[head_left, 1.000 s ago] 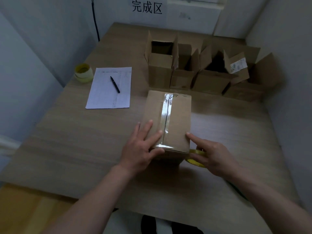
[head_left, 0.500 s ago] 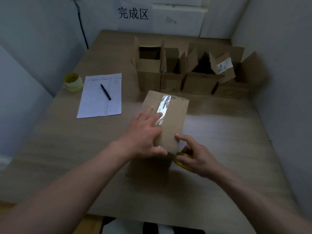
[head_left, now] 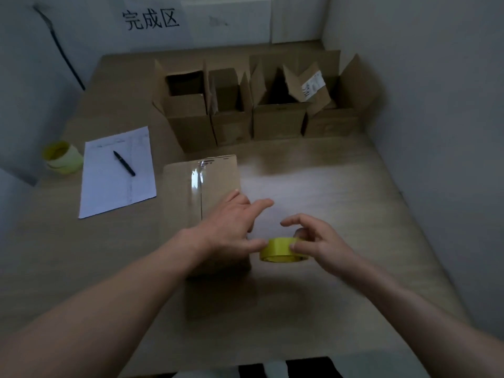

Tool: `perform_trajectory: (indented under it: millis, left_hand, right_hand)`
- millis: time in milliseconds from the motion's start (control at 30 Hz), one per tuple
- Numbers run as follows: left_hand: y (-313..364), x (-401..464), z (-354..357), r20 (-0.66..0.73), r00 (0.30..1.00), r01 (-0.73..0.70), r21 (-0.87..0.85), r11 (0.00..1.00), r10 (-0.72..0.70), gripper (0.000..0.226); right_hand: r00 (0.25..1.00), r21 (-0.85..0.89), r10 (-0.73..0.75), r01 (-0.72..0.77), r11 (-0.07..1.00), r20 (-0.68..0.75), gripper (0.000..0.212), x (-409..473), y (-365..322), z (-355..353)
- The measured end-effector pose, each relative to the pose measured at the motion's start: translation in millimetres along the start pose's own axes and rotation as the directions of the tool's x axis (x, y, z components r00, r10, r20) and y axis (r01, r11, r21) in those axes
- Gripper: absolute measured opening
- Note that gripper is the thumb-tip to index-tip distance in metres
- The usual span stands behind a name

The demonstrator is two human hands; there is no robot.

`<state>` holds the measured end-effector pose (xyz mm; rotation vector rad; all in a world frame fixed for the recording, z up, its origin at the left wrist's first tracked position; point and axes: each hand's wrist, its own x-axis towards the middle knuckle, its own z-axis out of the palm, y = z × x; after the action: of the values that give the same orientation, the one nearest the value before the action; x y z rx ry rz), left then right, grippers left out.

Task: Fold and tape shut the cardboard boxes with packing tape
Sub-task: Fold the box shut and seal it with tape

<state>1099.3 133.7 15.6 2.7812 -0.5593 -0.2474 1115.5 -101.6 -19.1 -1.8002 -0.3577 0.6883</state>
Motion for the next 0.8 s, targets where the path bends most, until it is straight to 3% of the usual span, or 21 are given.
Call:
perform_trajectory:
  millis: [67, 133, 167, 333, 467, 633, 800]
  left_hand:
    - [2, 6, -1, 0.037, 0.997, 0.075, -0.055, 0.996, -0.073, 0.072]
    - [5, 11, -3, 0.106, 0.987, 0.125, -0.047, 0.991, -0.12, 0.065]
    - [6, 13, -4, 0.137, 0.982, 0.136, -0.025, 0.99, -0.132, 0.061]
    - [10, 28, -11, 0.325, 0.935, 0.118, 0.095, 0.988, -0.143, 0.052]
    - [14, 43, -13, 0.422, 0.887, 0.183, 0.048, 0.982, -0.186, 0.048]
    - [20, 48, -7, 0.455, 0.87, 0.222, -0.015, 0.975, -0.191, 0.03]
    - [22, 45, -6, 0.444, 0.864, 0.302, -0.077, 0.95, -0.239, 0.044]
  right_hand:
    - [0.999, -0.262, 0.037, -0.026, 0.965, 0.037, 0.043, 14, -11, -10]
    - [0.993, -0.665, 0.105, -0.04, 0.746, 0.058, 0.046, 27, -17, -12]
    - [0.992, -0.749, 0.121, -0.047, 0.661, 0.044, 0.048, 30, -19, -12]
    - [0.998, -0.743, 0.064, -0.056, 0.667, -0.019, 0.053, 42, -17, -17]
    - [0.998, -0.699, 0.037, -0.059, 0.713, -0.046, 0.06, 42, -22, -24]
    - [0.997, -0.686, -0.007, -0.047, 0.726, -0.076, 0.068, 31, -27, -30]
    - [0.993, -0.705, -0.072, -0.014, 0.709, -0.092, 0.069, 24, -31, -20]
